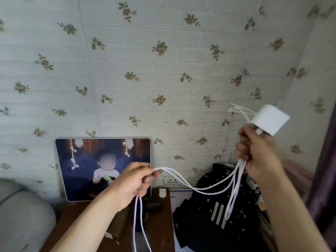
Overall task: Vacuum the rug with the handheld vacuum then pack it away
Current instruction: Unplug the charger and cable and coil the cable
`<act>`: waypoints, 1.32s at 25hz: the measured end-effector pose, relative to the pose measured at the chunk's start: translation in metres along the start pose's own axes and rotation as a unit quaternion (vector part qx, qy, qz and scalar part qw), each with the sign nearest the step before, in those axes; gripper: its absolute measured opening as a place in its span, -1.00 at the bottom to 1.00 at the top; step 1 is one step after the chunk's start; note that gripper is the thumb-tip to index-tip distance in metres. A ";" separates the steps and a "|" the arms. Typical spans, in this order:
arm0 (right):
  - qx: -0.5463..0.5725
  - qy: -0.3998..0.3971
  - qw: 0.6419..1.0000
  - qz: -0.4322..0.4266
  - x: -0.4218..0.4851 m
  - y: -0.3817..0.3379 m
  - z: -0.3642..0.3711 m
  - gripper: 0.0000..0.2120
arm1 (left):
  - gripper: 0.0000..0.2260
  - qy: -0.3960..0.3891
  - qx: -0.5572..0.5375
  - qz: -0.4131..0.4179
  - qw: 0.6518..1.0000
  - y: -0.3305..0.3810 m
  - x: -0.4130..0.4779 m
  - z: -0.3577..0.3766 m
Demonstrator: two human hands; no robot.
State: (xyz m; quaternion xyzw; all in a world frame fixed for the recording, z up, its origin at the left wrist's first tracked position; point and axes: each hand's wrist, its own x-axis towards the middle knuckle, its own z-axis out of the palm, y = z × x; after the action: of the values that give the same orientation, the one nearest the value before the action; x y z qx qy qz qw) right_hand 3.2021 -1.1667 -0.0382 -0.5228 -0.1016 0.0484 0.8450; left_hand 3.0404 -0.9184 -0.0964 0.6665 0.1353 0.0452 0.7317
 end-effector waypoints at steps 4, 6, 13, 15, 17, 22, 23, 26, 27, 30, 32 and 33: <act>-0.085 -0.143 0.984 0.065 -0.039 0.039 0.029 -0.80 | -0.72 0.022 -0.138 0.063 0.988 0.027 0.006 0.028; -0.069 -0.183 0.975 0.104 -0.056 0.058 0.045 -0.79 | -0.72 0.046 -0.166 0.107 0.979 0.037 0.007 0.044; -0.009 -0.247 0.967 0.054 -0.078 0.089 0.066 -0.81 | -0.84 0.140 -0.120 0.126 0.975 0.047 0.005 0.072; -0.047 -0.267 0.962 0.025 -0.077 0.087 0.065 -0.96 | -0.91 0.157 -0.071 0.136 0.976 0.048 0.002 0.071; -0.089 -0.276 0.957 0.010 -0.075 0.085 0.064 -0.88 | -0.95 0.172 -0.032 0.160 0.972 0.050 0.000 0.069; -0.088 -0.269 0.958 -0.035 -0.071 0.087 0.069 -0.81 | -0.92 0.175 0.026 0.223 0.959 0.050 0.000 0.060; -0.060 -0.258 0.964 -0.027 -0.069 0.087 0.071 -0.81 | -0.92 0.181 0.058 0.234 0.953 0.047 0.000 0.058; 0.054 -0.212 0.975 0.040 -0.058 0.075 0.074 -0.82 | -0.90 0.171 0.114 0.198 0.958 0.034 -0.002 0.049; 0.090 -0.203 0.974 0.051 -0.054 0.068 0.076 -0.82 | -0.83 0.134 0.120 0.162 0.970 0.028 -0.003 0.045; 0.160 -0.174 0.970 0.050 -0.041 0.051 0.082 -0.79 | -0.56 -0.039 0.140 0.074 0.987 0.015 -0.009 0.040; 0.178 -0.147 0.972 0.039 -0.034 0.045 0.084 -0.78 | -0.36 -0.047 0.191 0.118 0.973 0.004 -0.010 0.047; 0.185 -0.135 0.973 0.030 -0.031 0.041 0.084 -0.77 | -0.22 0.003 0.220 0.155 0.963 -0.001 -0.008 0.051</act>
State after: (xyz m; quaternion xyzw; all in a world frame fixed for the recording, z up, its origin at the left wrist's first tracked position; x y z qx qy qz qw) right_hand 3.1545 -1.0805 -0.0424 -0.3485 -0.1883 0.1623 0.9038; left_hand 3.0457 -0.9698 -0.0929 0.8240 0.0396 0.1289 0.5503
